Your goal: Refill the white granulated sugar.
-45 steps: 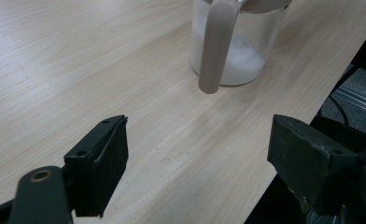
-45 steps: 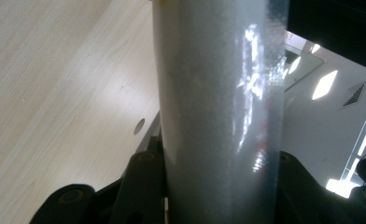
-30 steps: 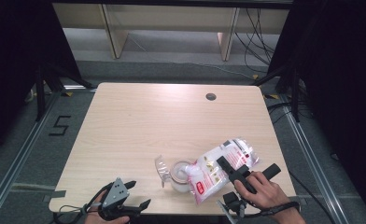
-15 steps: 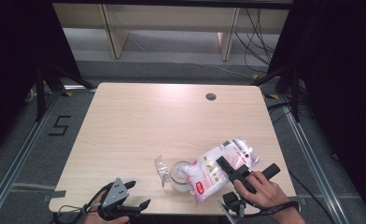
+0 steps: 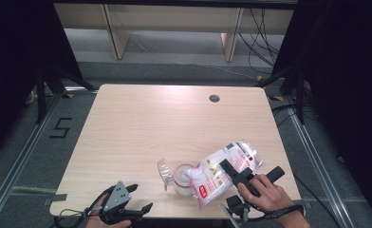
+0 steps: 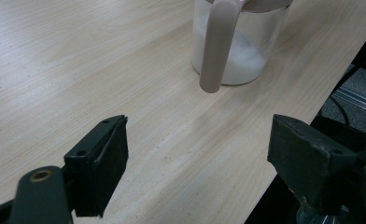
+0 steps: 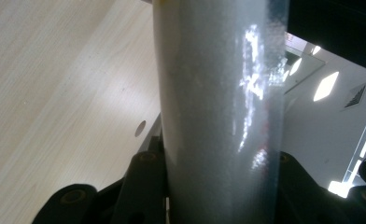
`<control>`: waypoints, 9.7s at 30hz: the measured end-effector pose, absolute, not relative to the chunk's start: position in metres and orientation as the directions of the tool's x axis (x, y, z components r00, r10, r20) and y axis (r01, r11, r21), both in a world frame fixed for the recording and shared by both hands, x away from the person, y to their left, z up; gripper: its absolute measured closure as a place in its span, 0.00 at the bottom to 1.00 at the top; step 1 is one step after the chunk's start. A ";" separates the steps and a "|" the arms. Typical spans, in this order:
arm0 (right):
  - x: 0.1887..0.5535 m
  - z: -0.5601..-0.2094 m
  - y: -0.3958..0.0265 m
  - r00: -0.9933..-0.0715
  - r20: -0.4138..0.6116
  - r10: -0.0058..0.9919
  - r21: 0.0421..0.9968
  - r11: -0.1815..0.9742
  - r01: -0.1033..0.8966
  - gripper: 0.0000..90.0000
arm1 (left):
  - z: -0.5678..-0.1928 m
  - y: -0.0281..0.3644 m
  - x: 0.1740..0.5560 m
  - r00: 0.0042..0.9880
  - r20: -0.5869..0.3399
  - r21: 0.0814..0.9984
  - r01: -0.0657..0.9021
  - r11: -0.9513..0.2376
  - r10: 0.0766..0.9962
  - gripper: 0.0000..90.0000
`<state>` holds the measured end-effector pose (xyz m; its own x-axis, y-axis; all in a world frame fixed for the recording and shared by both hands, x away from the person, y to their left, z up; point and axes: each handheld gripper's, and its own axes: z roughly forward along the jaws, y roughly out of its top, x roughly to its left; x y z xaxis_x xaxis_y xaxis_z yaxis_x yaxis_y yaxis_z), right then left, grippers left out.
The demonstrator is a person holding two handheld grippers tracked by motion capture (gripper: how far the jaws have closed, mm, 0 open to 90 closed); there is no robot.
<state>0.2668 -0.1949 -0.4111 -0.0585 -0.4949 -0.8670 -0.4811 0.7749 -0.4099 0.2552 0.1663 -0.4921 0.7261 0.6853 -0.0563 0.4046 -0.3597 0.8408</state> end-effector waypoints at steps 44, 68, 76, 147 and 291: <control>0.267 -0.412 -0.197 -0.080 -0.874 -0.479 -0.391 0.791 -0.471 0.80 | -0.492 0.166 0.255 0.725 -0.058 0.841 0.406 -0.358 0.686 0.22; 0.267 -0.411 -0.197 -0.079 -0.875 -0.478 -0.389 0.791 -0.472 0.80 | -0.492 0.166 0.255 0.725 -0.057 0.840 0.406 -0.359 0.686 0.22; 0.267 -0.411 -0.197 -0.075 -0.876 -0.476 -0.389 0.791 -0.472 0.80 | -0.492 0.166 0.255 0.723 -0.055 0.839 0.408 -0.360 0.689 0.22; 0.297 -0.430 -0.228 -0.403 -0.915 0.028 0.247 0.829 -0.502 0.81 | -0.492 0.167 0.256 0.734 -0.038 0.843 0.388 -0.373 0.678 0.22; 0.294 -0.472 -0.300 -0.627 -0.134 0.768 0.924 0.325 0.200 0.44 | -0.493 0.167 0.257 0.716 -0.052 0.838 0.411 -0.359 0.696 0.22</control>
